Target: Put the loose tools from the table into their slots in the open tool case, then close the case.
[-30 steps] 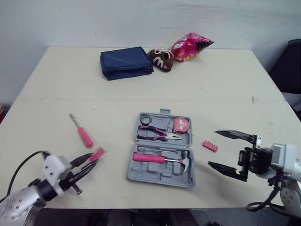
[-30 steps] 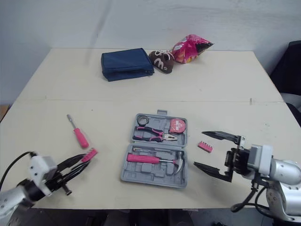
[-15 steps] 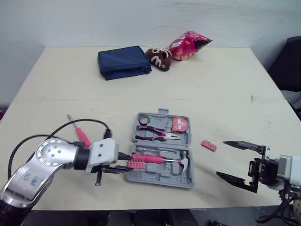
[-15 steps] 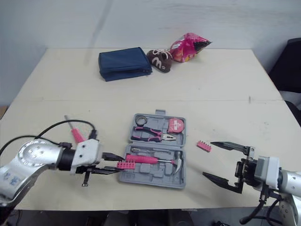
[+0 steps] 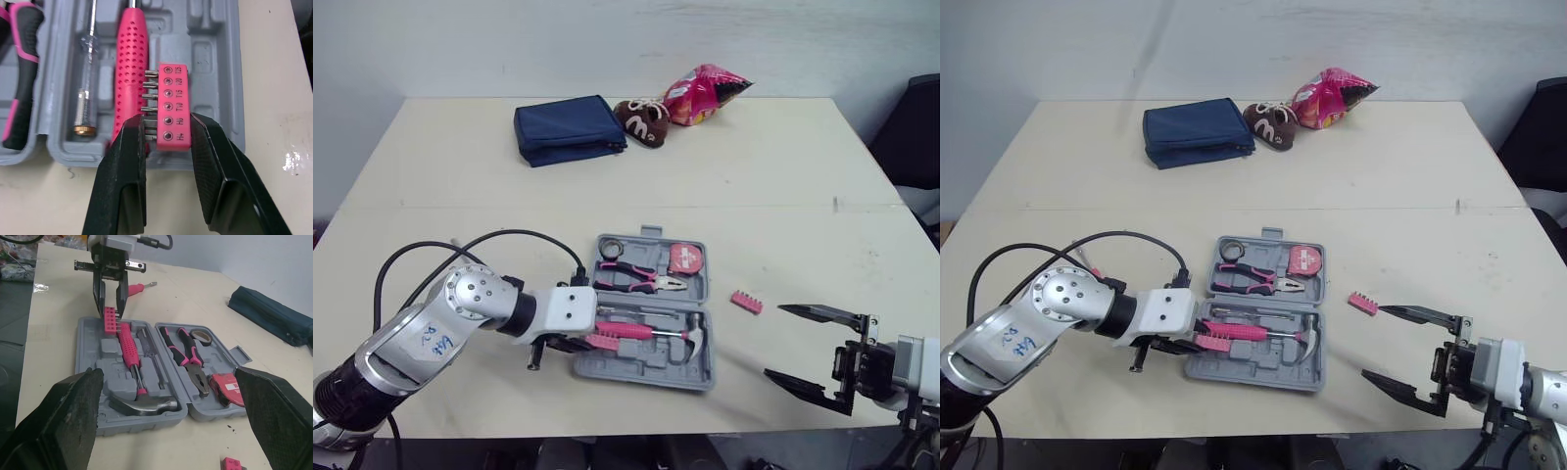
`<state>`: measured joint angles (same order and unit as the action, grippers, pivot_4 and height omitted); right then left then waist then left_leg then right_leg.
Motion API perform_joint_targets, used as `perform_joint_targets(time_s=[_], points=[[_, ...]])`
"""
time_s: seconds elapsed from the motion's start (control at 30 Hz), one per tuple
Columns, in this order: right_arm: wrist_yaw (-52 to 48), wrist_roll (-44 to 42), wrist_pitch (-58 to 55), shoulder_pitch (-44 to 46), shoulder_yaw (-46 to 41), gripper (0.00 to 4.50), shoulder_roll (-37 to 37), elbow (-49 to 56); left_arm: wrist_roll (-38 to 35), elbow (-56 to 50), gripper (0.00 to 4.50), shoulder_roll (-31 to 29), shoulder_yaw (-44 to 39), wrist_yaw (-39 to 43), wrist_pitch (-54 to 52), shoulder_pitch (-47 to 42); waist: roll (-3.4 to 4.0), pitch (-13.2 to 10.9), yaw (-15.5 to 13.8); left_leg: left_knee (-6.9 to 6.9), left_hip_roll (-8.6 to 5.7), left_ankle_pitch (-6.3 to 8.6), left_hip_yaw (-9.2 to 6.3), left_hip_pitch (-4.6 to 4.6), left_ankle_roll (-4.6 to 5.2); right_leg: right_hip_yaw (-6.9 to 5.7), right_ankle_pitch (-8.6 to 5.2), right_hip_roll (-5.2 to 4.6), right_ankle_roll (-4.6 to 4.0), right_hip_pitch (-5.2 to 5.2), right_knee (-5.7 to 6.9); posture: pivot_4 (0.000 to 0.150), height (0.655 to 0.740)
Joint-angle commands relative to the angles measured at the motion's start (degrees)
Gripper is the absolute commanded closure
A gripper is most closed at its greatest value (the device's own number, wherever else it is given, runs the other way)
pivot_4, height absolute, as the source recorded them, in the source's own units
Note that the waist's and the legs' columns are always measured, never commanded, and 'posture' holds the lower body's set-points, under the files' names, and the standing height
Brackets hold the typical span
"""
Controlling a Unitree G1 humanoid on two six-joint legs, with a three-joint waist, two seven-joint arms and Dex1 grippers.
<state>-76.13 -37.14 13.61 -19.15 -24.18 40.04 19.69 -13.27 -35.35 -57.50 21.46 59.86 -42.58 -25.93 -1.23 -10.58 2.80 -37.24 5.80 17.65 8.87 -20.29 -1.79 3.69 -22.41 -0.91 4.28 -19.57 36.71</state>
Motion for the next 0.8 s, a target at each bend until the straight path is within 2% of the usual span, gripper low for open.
perform_joint_targets(time_s=[0.03, 0.4, 0.8], points=[[0.69, -0.95, 0.18, -0.72, -2.39, 0.00, 0.54, 1.60, 2.19, -1.83, 3.86, -0.99, 0.76, -0.04, -1.27, -0.96, 0.00, 0.00, -0.10, -0.02, 0.00, 0.00, -0.01, 0.00, -0.01, 0.01, 0.00, 0.02, 0.00, 0.00, 0.03, 0.150, 0.7400], [1.22, -0.61, 0.30, 0.24, -1.63, 0.00, 0.11, 1.19, 5.03, -3.49, 3.86, 1.94, 4.87, -1.95, -7.87, -3.23, -0.01, -0.01, -0.81, -0.14, 0.00, -0.05, -0.01, 0.05, 0.01, 0.09, 0.00, 0.02, -0.01, 0.00, 0.23, 0.150, 0.7400], [1.84, -0.47, 0.24, -0.31, -1.30, 0.00, -0.29, 1.92, 7.46, -3.23, 3.86, 4.21, 6.71, -4.18, -8.44, -3.71, -0.01, -0.01, -1.22, -0.21, 0.00, -0.08, -0.01, 0.06, 0.05, 0.09, 0.00, -0.01, -0.01, 0.02, 0.31, 0.150, 0.7400]])
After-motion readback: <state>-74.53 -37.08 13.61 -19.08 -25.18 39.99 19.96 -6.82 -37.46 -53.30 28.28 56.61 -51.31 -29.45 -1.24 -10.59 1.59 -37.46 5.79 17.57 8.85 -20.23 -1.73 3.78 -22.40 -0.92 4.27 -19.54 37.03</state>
